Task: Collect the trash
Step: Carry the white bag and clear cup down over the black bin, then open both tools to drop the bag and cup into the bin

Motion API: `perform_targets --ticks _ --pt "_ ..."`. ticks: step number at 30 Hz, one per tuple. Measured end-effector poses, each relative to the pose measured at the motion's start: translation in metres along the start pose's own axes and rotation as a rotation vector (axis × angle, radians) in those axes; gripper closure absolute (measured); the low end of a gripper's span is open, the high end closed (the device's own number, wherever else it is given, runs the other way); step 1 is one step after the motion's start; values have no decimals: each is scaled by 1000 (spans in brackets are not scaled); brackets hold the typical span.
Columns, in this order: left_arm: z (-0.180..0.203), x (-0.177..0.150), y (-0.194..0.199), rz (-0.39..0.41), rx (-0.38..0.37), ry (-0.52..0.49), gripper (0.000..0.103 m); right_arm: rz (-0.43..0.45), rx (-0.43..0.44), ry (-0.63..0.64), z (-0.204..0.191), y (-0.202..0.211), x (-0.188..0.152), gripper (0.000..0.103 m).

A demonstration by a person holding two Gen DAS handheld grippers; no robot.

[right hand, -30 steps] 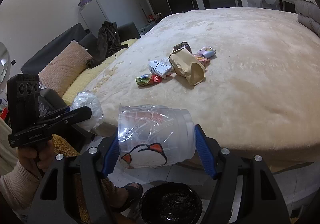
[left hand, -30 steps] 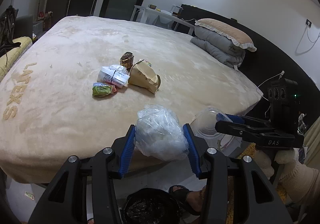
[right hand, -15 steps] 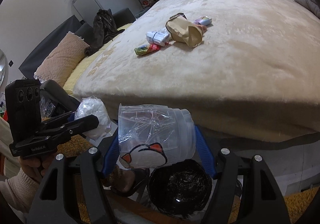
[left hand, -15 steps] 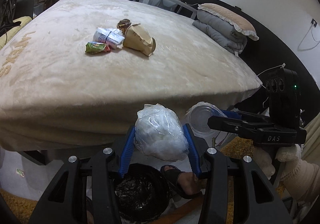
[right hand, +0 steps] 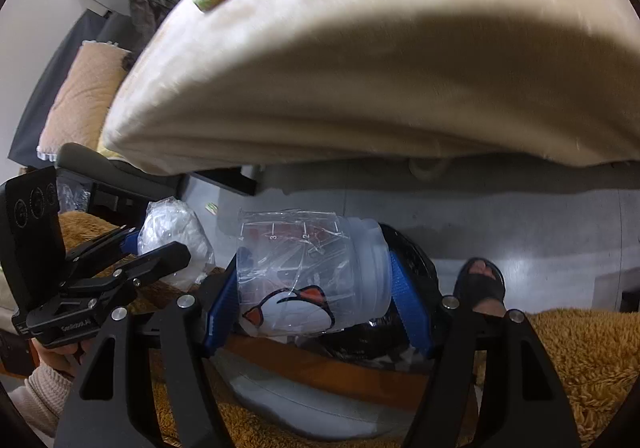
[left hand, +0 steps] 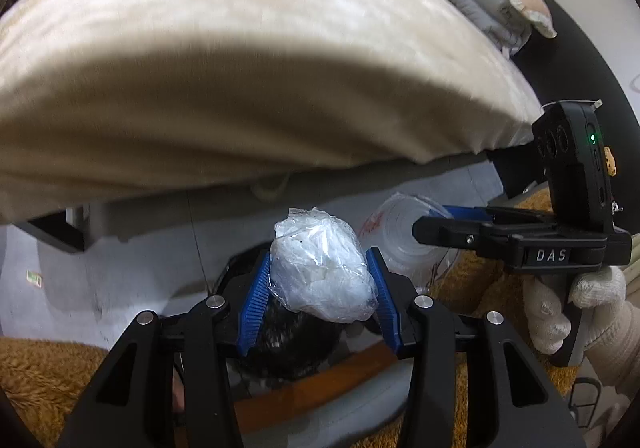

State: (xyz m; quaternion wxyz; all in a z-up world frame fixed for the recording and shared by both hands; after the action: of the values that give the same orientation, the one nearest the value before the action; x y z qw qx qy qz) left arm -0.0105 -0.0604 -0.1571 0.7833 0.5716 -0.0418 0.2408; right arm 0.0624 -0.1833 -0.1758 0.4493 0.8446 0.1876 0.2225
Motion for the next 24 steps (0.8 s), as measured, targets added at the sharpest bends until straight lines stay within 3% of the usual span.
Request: perform_targets --ticks 10,20,21,22,24 --pt "-17 -18 -48 -256 6 68 57 -191 -51 -114 24 -40 -7 34" --pt "-14 -26 -72 -348 10 43 55 -245 -50 -172 27 -55 -8 33" --pt "-12 -27 -74 -363 6 42 49 -250 -35 -182 29 -57 -8 28" --pt "-12 -27 -76 -376 9 42 34 -258 -16 -194 29 -58 -8 23" --pt "-14 -27 -77 -380 23 48 28 -265 -8 -194 30 -62 -7 22"
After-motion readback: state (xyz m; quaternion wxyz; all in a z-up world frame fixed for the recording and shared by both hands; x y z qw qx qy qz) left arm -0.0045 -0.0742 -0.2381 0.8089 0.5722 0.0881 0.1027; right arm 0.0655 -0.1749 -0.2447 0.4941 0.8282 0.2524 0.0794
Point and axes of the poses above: each gripper's, at about its wrist camera, not at the fingertips, and y roughly against the way its jaws point, z to its right, x to its top, the point moved 3 cm from there along -y, roughly the way its jaws point, and after that the axes turned 4 degrees about x, right-handed, at the moved point
